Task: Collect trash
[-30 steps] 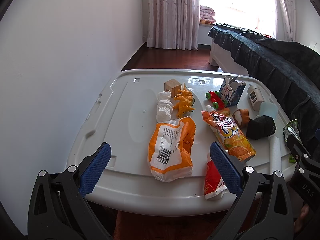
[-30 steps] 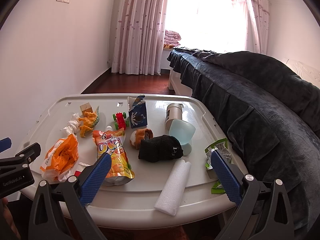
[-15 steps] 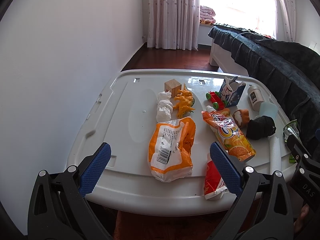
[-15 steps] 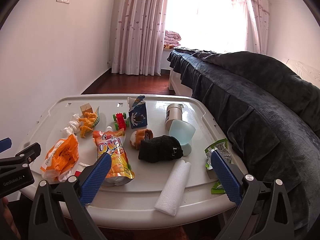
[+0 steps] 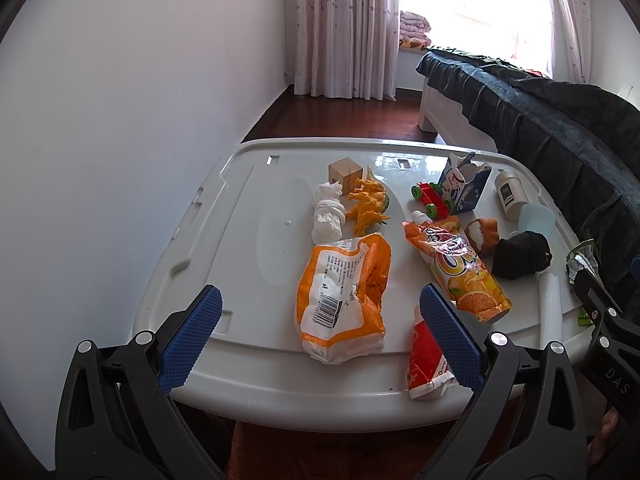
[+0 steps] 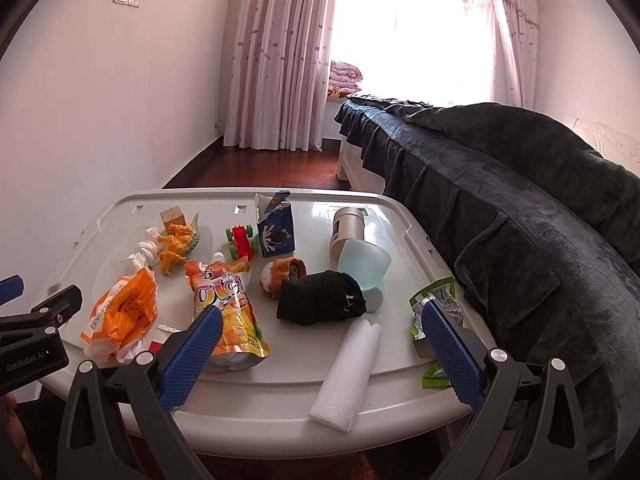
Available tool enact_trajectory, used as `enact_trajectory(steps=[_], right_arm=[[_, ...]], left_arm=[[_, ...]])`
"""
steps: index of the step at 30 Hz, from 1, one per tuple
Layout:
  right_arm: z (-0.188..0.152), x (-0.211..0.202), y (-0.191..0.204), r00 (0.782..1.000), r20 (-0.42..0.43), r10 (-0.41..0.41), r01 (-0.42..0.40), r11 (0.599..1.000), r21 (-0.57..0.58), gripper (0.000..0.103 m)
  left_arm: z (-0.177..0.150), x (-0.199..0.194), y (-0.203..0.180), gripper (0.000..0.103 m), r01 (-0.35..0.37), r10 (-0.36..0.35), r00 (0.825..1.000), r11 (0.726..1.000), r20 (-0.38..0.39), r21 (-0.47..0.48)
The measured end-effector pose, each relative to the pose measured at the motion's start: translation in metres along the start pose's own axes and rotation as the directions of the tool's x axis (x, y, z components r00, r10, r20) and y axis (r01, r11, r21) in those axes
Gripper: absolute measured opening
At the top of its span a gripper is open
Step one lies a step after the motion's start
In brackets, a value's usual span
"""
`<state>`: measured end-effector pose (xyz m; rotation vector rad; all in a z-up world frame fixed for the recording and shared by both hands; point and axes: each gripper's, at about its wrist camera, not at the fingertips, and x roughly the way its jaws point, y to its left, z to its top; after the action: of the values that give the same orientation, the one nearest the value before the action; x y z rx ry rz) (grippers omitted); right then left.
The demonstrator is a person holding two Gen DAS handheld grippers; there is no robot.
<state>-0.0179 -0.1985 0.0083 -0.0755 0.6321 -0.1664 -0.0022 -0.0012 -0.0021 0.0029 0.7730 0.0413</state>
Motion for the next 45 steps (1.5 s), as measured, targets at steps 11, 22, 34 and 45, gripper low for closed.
enact_trajectory(steps=[11, 22, 34, 45], right_arm=[[0.000, 0.000, 0.000, 1.000, 0.002, 0.001, -0.001, 1.000, 0.000, 0.098], [0.006, -0.008, -0.013, 0.999, 0.033, -0.009, 0.008, 1.000, 0.028, 0.098], [0.007, -0.017, -0.029, 0.998, 0.061, -0.011, 0.007, 0.998, 0.057, 0.098], [0.002, -0.012, -0.034, 0.999, 0.042, 0.021, -0.023, 0.999, 0.041, 0.098]], left_arm=[[0.000, 0.000, 0.000, 0.097, 0.001, -0.001, 1.000, 1.000, -0.001, -0.001], [-0.021, 0.019, 0.042, 0.097, 0.005, -0.004, 0.999, 1.000, -0.052, 0.008], [-0.014, 0.082, -0.006, 0.095, 0.026, -0.011, 0.989, 0.995, -0.145, 0.099], [-0.011, 0.080, 0.008, 0.029, 0.050, -0.046, 0.990, 0.998, -0.130, 0.031]])
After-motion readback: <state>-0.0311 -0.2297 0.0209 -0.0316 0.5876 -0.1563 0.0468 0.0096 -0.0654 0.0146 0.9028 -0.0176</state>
